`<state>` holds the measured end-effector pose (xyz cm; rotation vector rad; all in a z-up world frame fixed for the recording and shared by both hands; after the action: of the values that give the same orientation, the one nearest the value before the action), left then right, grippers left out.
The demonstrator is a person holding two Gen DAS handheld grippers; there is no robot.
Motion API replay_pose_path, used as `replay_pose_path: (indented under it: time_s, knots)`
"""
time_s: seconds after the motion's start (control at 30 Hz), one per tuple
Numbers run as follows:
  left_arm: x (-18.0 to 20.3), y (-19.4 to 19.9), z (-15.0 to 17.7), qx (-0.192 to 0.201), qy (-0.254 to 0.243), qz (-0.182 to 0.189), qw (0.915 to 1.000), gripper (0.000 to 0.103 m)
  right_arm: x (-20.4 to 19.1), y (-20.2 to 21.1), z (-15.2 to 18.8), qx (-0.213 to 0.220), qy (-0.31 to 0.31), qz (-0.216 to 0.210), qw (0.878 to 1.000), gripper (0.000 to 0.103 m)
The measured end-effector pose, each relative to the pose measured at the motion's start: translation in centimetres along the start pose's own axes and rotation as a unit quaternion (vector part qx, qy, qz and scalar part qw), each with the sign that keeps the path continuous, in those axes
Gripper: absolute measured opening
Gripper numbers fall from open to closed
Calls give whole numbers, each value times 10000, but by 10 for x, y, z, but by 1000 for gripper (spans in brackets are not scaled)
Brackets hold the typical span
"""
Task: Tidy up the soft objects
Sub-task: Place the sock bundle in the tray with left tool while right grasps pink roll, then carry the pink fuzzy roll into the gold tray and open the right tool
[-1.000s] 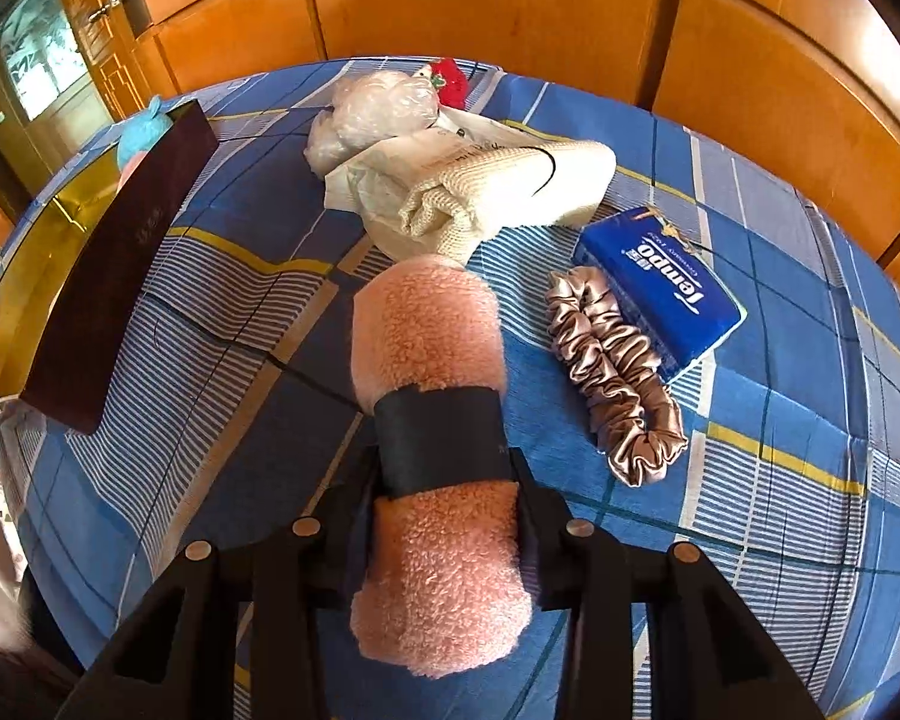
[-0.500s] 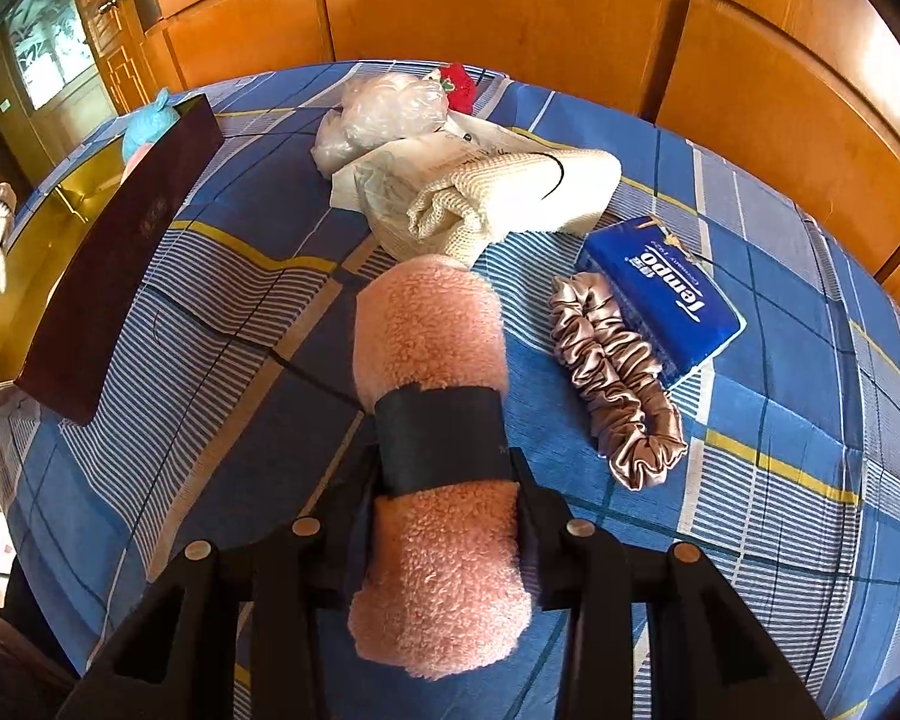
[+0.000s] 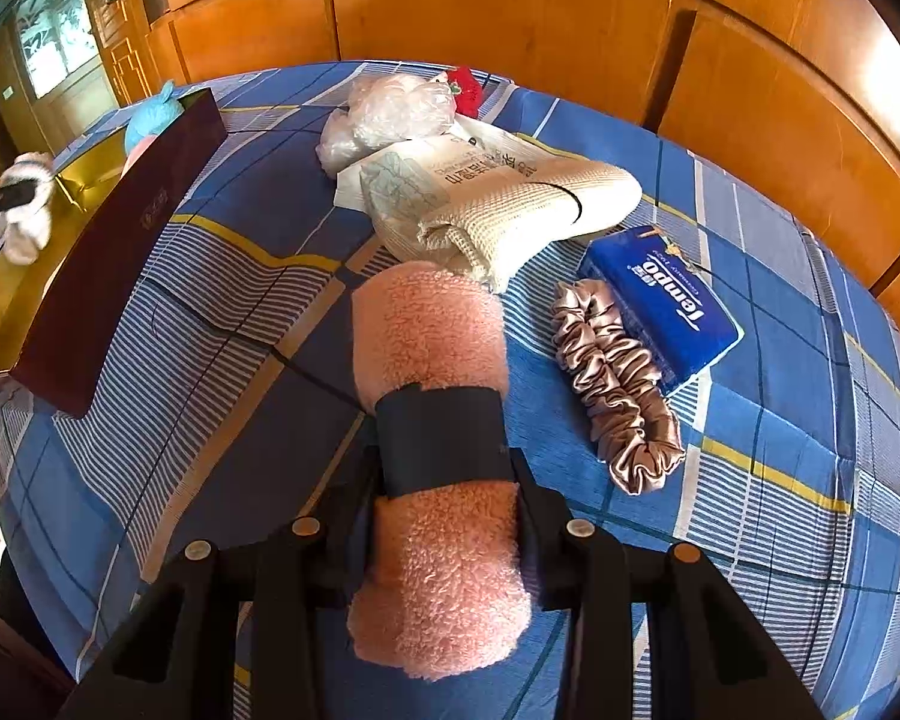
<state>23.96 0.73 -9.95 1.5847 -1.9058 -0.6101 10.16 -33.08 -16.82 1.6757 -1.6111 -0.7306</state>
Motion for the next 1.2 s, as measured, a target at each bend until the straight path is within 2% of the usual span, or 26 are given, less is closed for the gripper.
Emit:
replay_pose_path:
  time_s: [0.2,0.27,0.37,0.4,0.6,0.7,0.77,1.0,1.2]
  knots:
    - [-12,-43,-15,-235,128,-92,9996,42,0,-1,-1,11,23,0,10000,39]
    - [-11,-55,-18,-301,99,-31,9995,45,0,-1,-2,9,22,-6,10000,39]
    - [-9,-64,-18,-387,160,3,9991,61,0,-2,-2,12,25,-6,10000,39]
    - [-8,-64,-18,-366,137,-31,9992,69,0,-1,-2,11,25,-5,10000,39]
    - [-12,-31,-21,65,49,-357,9993,70,-1,-3,-3,31,88,35,10000,39]
    - [-12,-1,-15,353,-12,-475,9982,75,-2,-3,-3,39,112,65,9999,39]
    - [-9,19,-6,534,-57,-522,9972,76,-2,-3,-3,44,123,76,9999,39]
    - [8,62,38,539,-34,-341,9980,78,-5,0,-2,78,186,172,9996,39]
    - [18,84,56,589,-187,-302,9976,78,-6,0,-2,103,259,238,9993,37]
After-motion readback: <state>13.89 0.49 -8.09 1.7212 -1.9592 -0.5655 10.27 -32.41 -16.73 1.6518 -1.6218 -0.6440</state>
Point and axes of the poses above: each gripper's, at about its wrist camera, not at the fingertips, and y roughly against the way its jaws point, x to its right, z to its underside, the point moved 9 cm from there along -y, roughly the way its jaws point, and after that the axes turned 10 degrees about x, right-handed, at the moved point
